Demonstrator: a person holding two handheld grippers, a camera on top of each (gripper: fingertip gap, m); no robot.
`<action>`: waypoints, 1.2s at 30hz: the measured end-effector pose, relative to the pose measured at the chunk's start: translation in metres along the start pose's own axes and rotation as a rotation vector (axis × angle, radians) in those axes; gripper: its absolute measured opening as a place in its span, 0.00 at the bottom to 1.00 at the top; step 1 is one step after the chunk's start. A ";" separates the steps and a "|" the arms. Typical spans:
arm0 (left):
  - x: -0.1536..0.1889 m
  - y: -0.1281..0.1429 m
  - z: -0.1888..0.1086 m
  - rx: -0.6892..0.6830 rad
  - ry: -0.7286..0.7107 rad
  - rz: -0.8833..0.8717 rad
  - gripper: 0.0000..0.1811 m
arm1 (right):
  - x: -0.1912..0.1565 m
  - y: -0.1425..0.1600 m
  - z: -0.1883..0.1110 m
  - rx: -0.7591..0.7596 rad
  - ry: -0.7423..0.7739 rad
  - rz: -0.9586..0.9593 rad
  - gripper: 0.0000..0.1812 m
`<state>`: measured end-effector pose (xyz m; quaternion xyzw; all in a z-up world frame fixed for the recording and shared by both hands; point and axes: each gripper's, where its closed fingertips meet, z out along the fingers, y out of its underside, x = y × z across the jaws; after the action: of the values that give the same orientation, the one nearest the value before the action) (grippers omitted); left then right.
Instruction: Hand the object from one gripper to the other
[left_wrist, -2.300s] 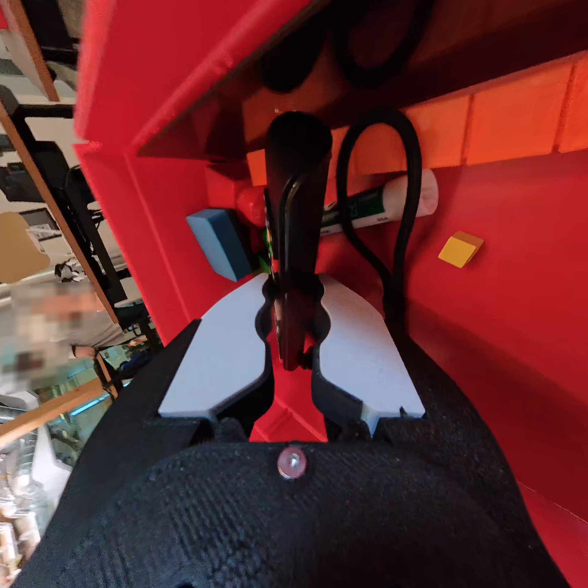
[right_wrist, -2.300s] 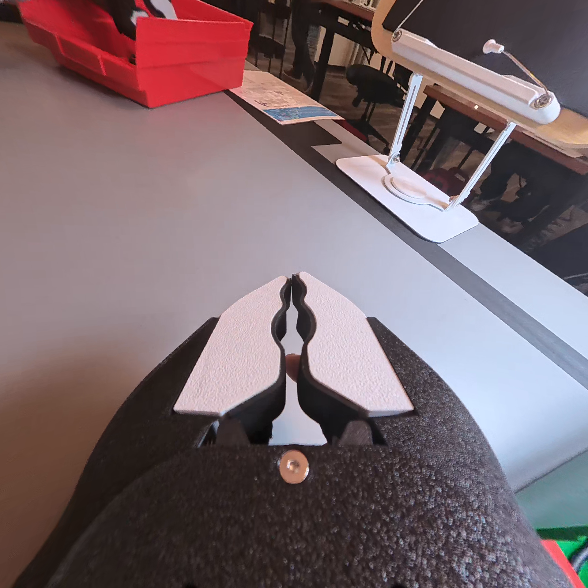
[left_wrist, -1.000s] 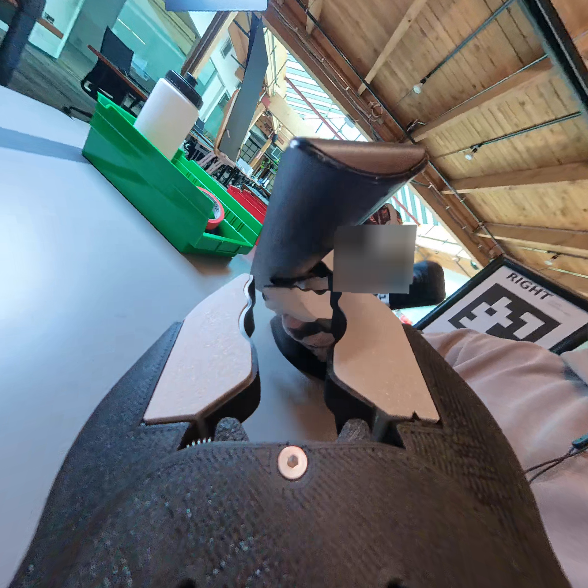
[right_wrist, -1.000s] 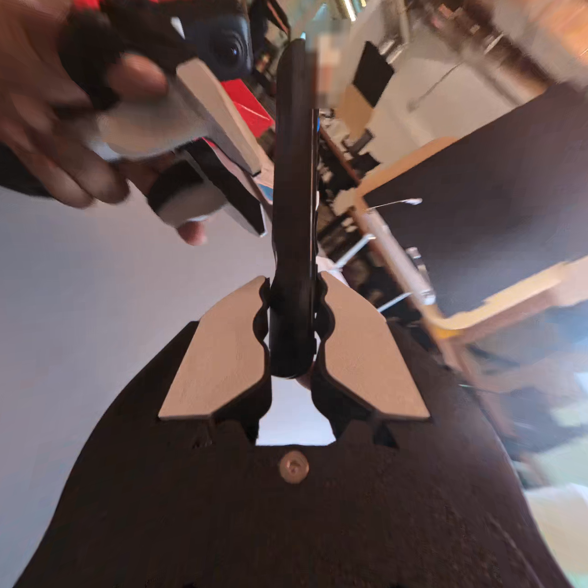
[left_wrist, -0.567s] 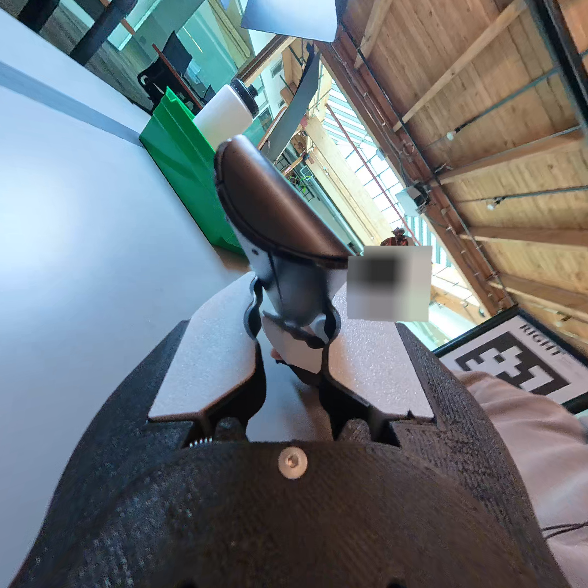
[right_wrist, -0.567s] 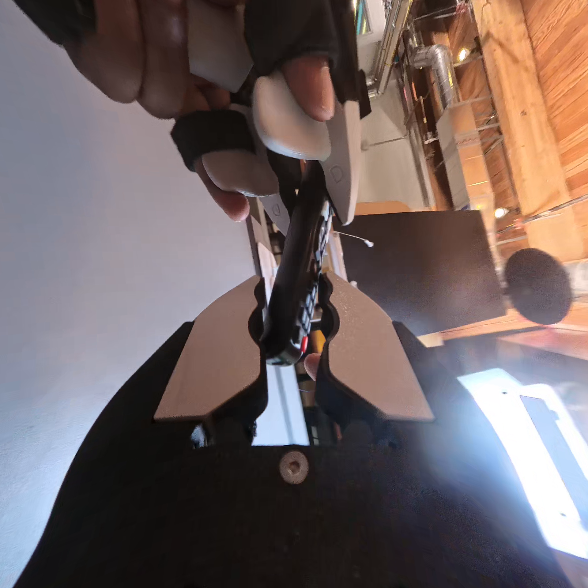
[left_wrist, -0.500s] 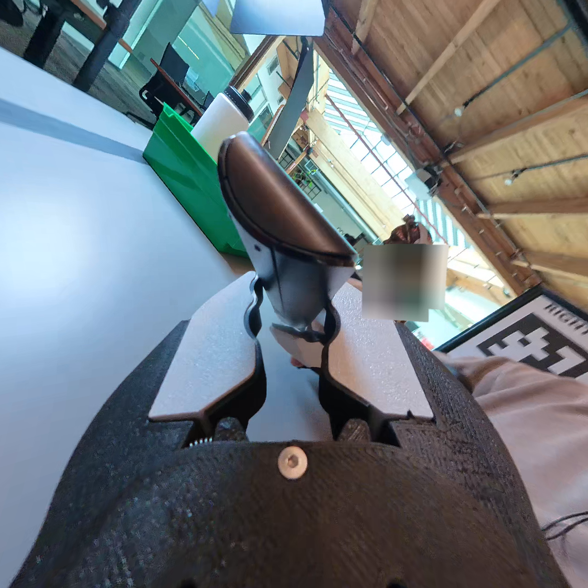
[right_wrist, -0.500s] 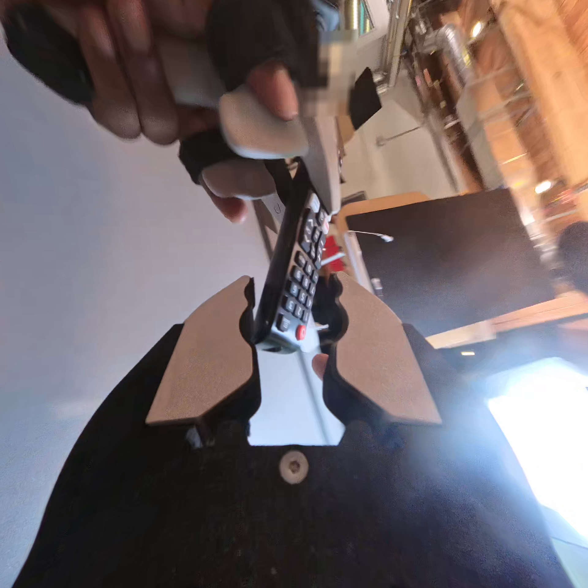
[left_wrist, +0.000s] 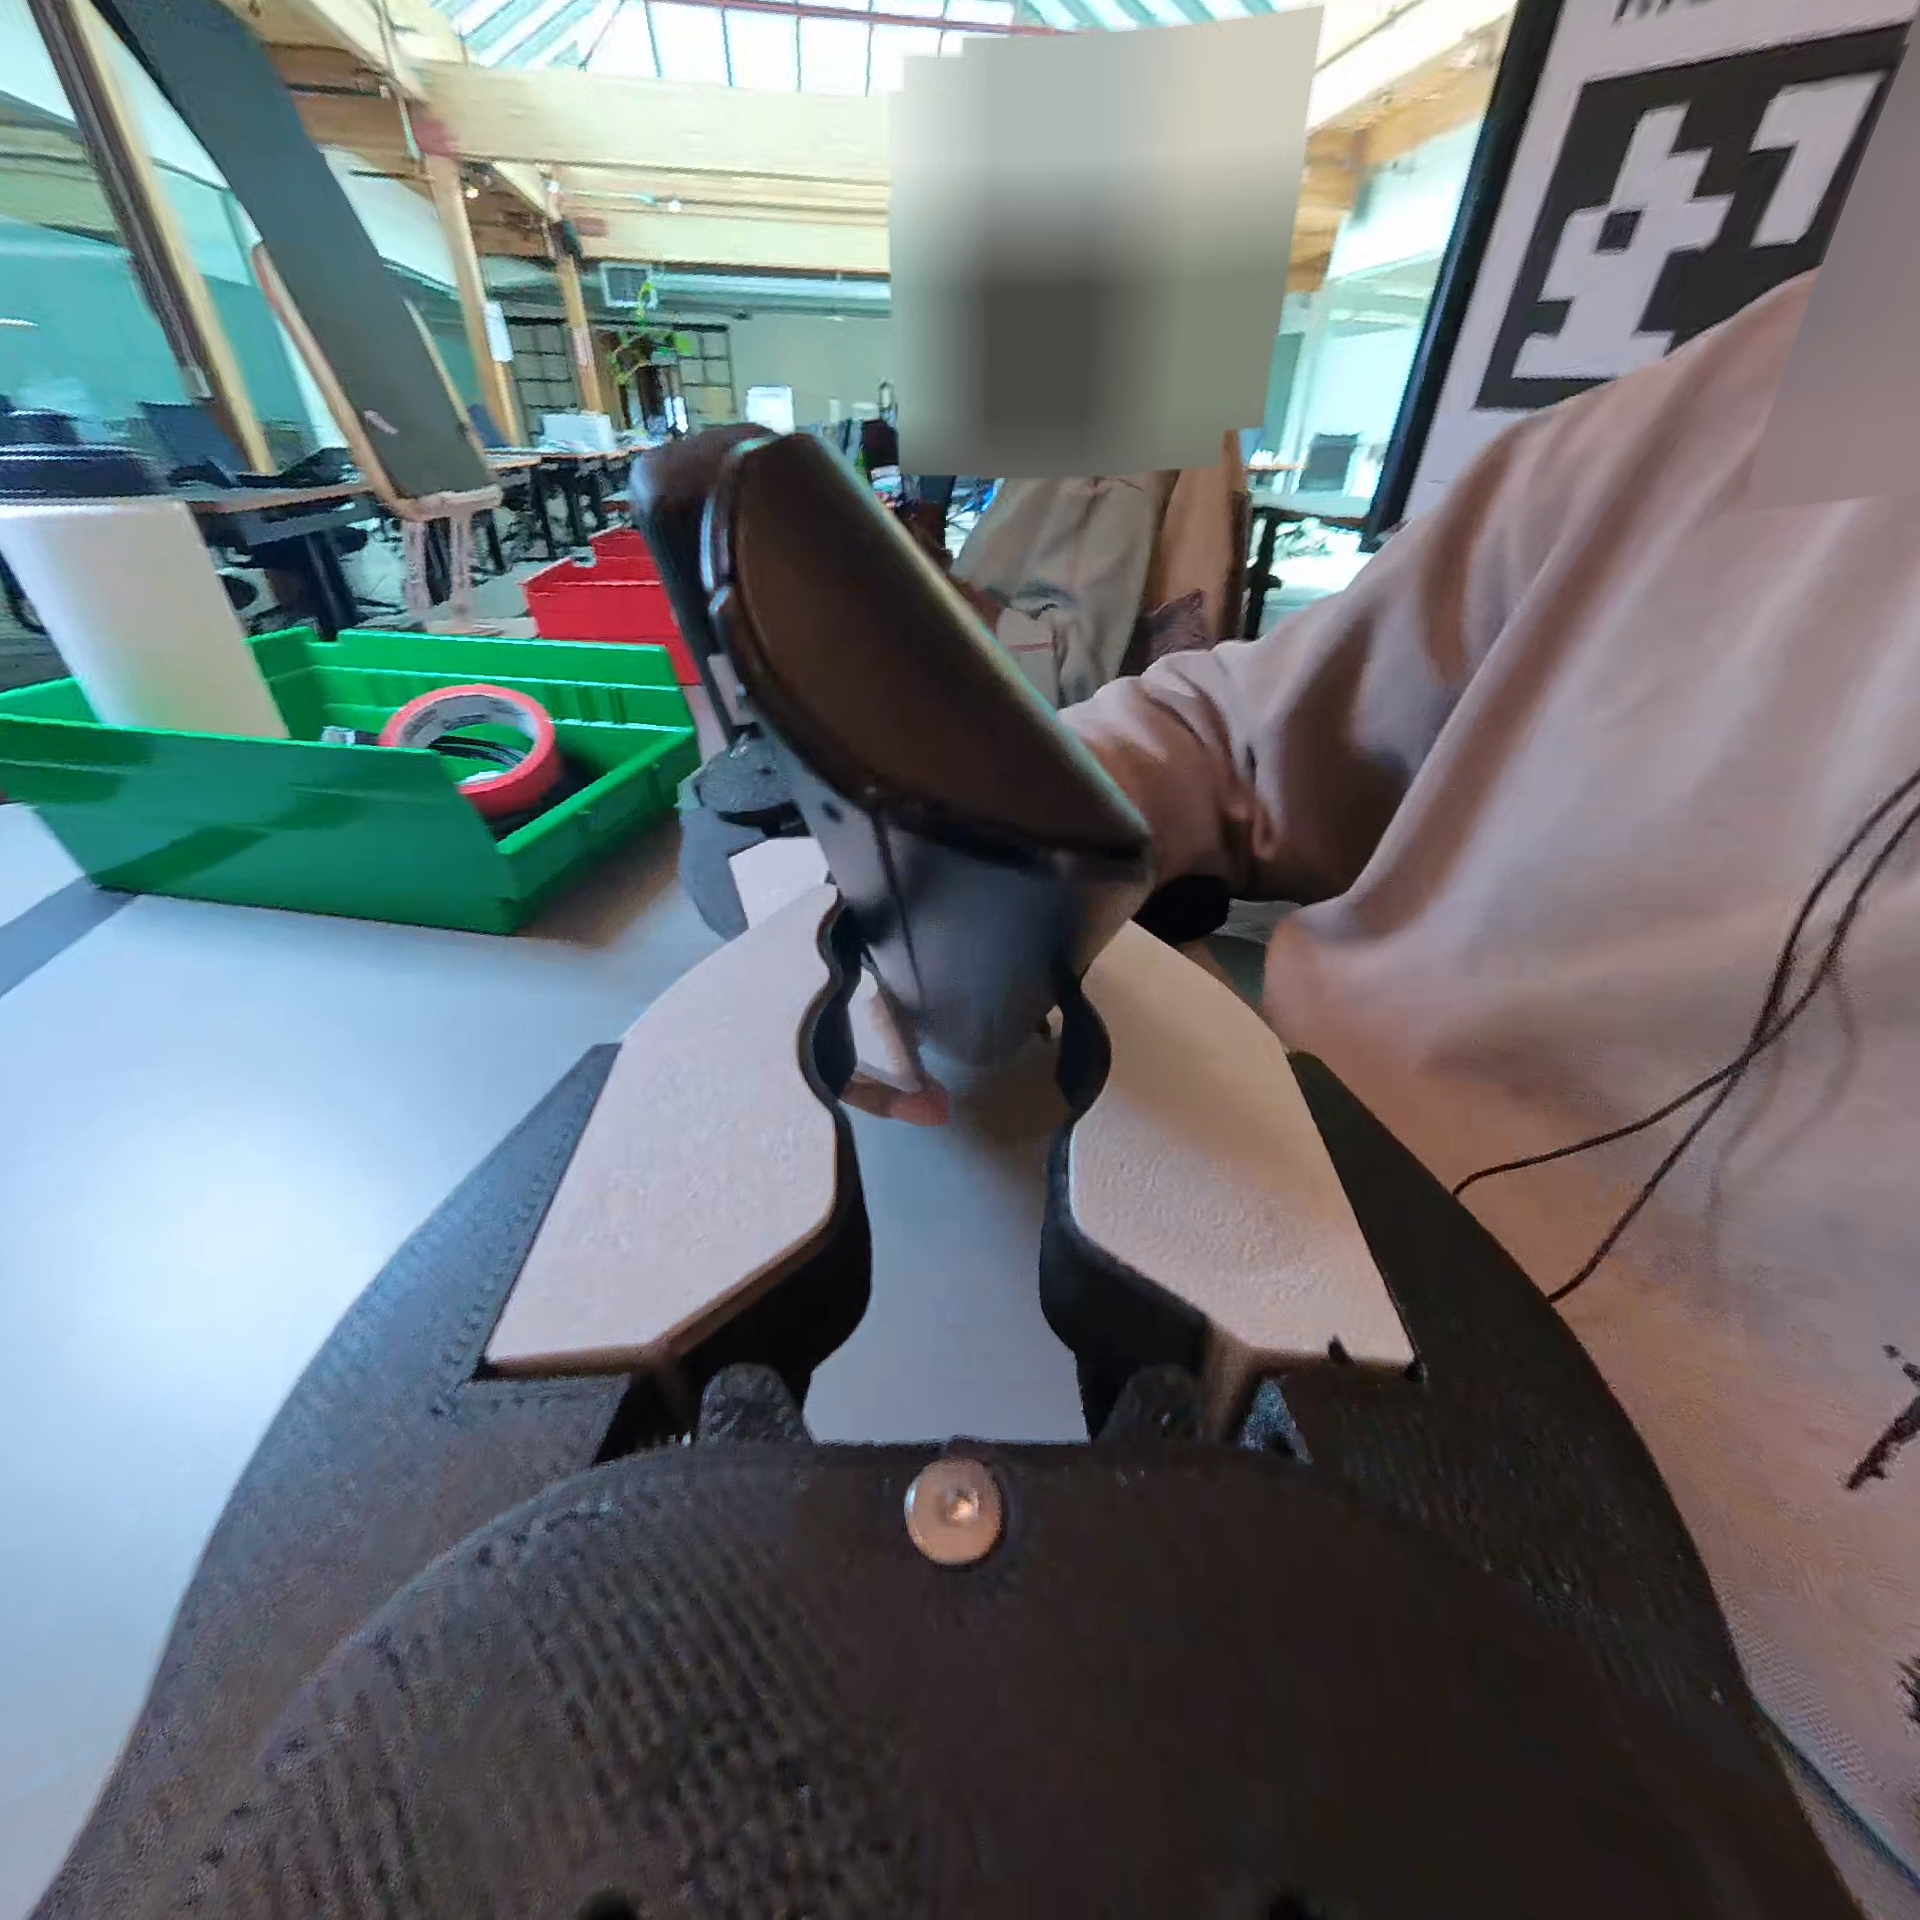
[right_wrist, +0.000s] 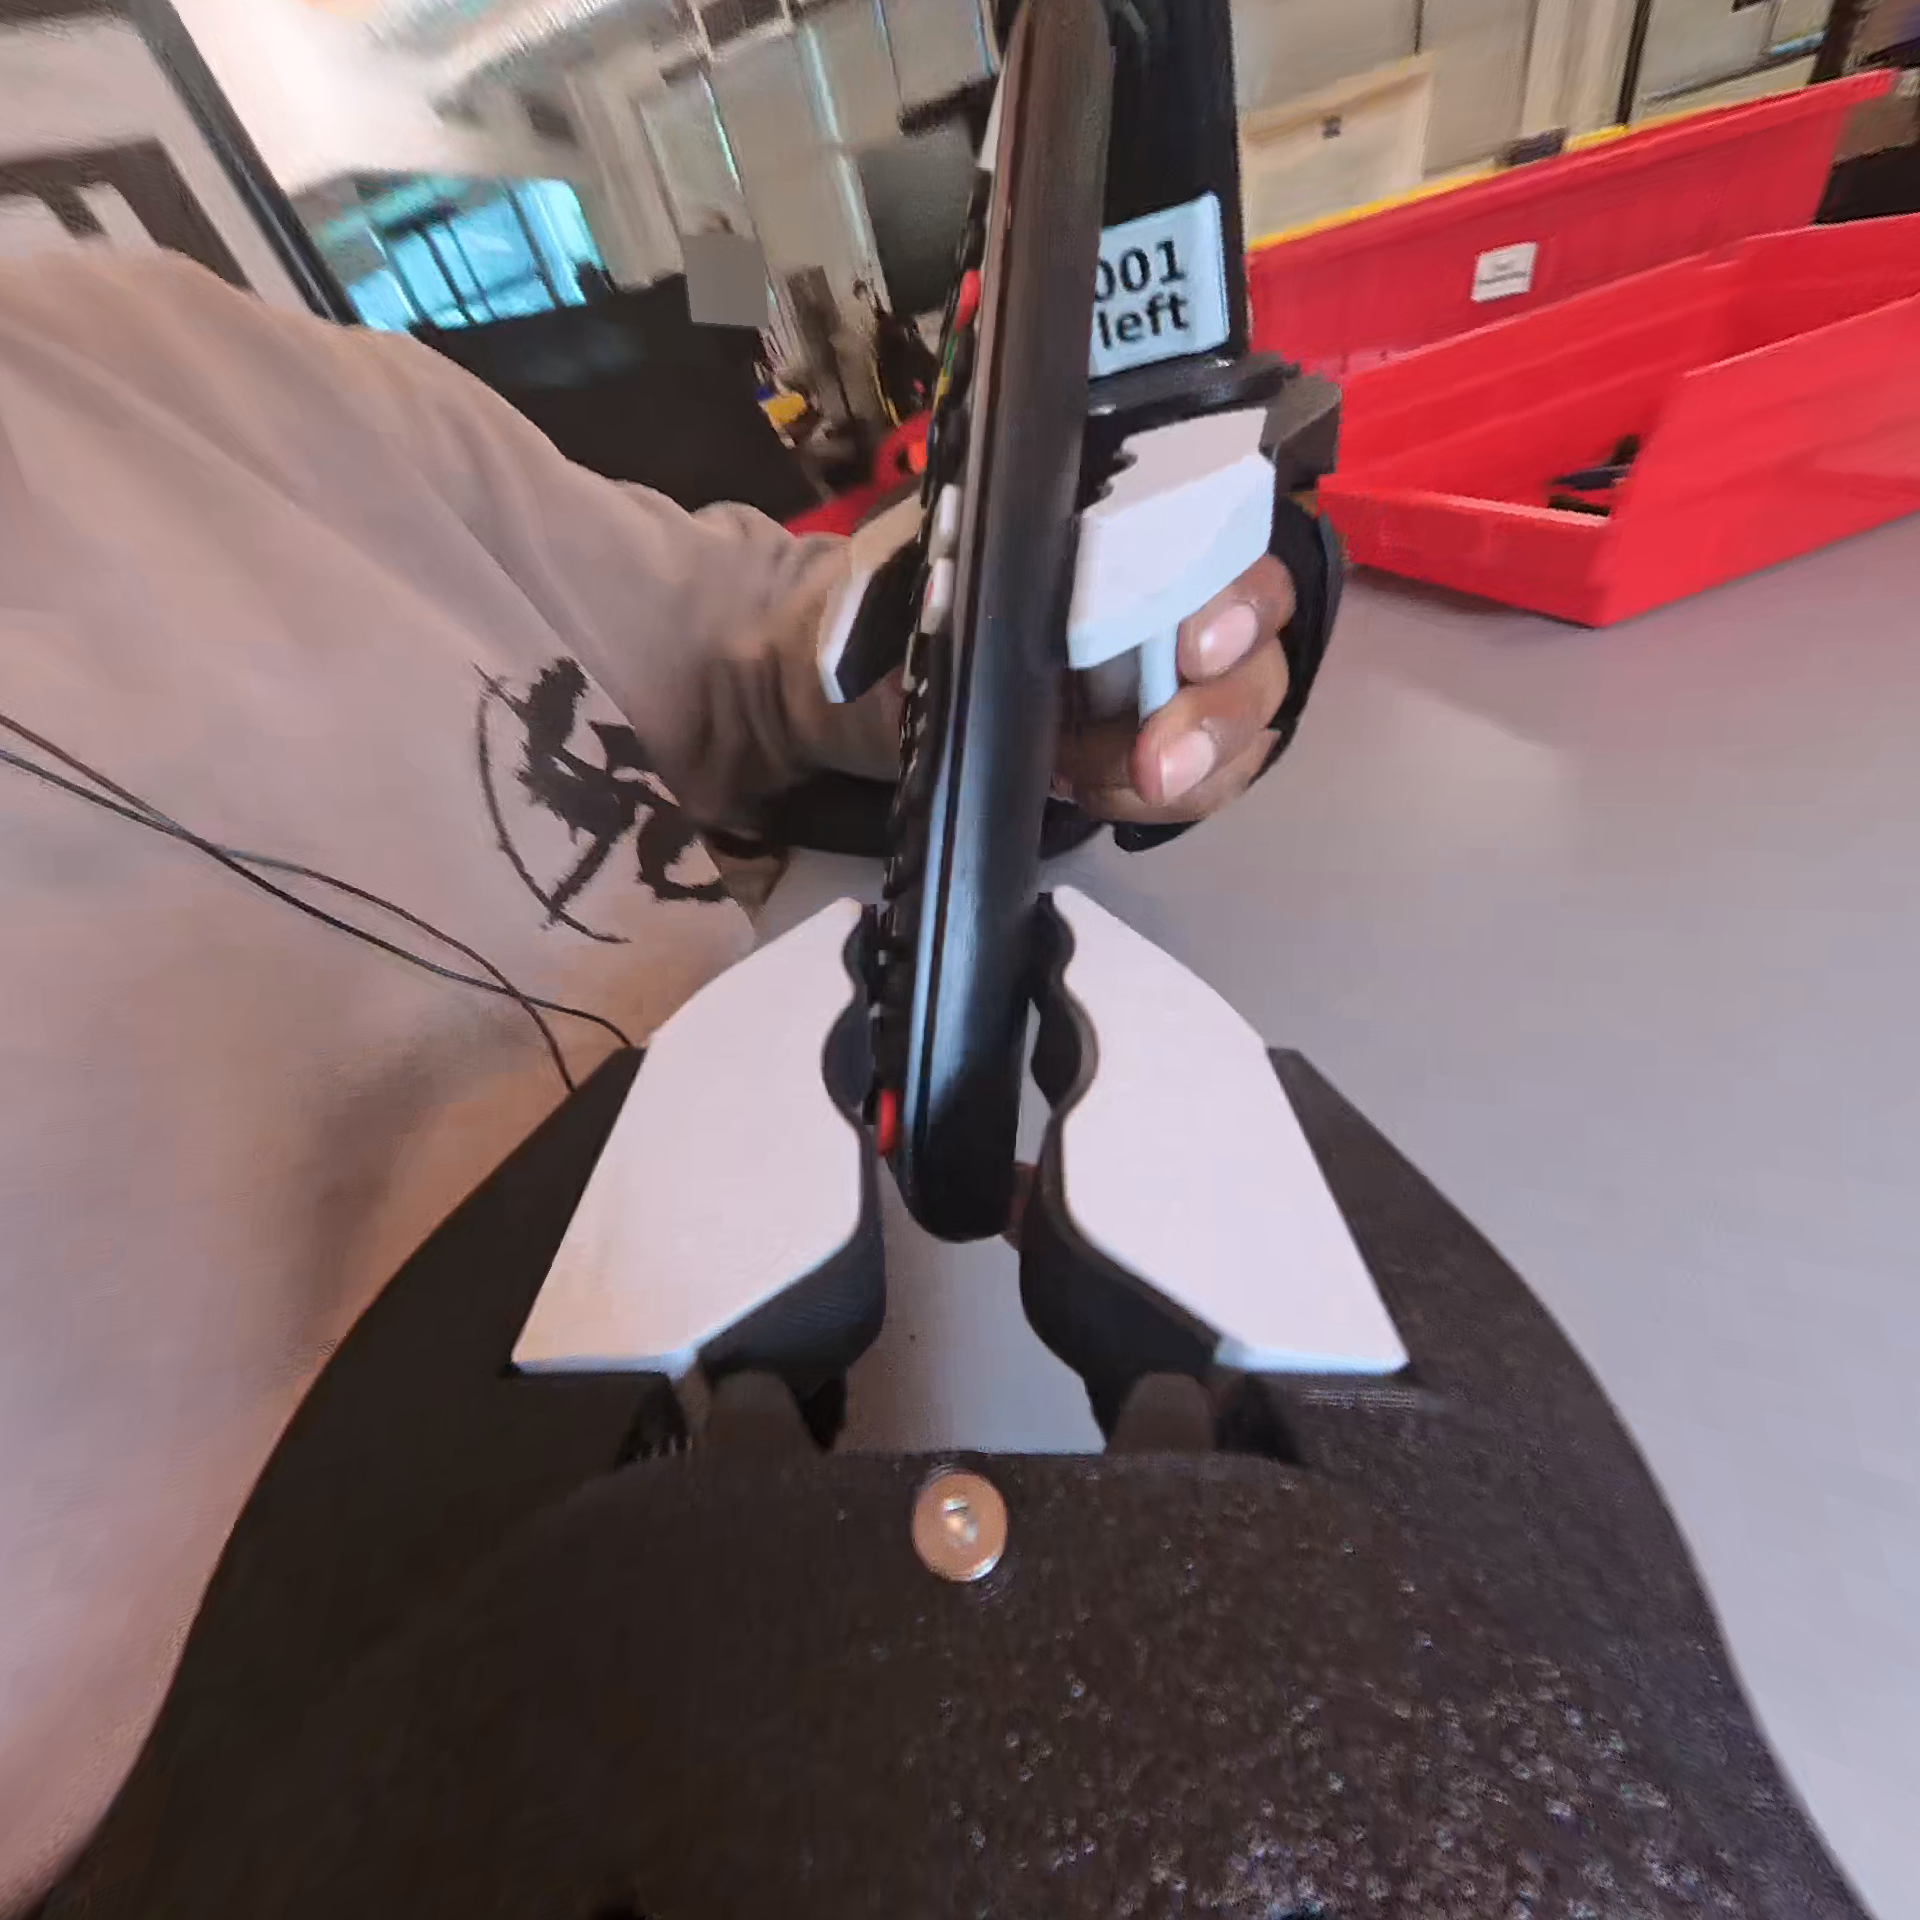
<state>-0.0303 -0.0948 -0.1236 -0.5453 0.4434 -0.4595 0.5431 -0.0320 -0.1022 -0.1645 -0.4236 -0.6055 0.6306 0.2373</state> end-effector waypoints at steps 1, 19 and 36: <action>0.000 -0.002 -0.001 0.014 0.001 -0.009 0.20 | 0.000 -0.003 0.000 0.023 0.000 0.010 0.15; -0.080 0.007 -0.029 0.344 -0.269 -0.741 0.30 | 0.089 -0.026 -0.056 -0.531 1.174 -1.285 0.14; -0.069 0.002 -0.036 -0.001 -0.399 -0.140 0.23 | 0.080 0.002 -0.031 -0.297 0.791 -0.557 0.33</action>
<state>-0.0780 -0.0339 -0.1276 -0.6550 0.2884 -0.3789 0.5867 -0.0484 -0.0195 -0.1831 -0.4818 -0.6425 0.2418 0.5446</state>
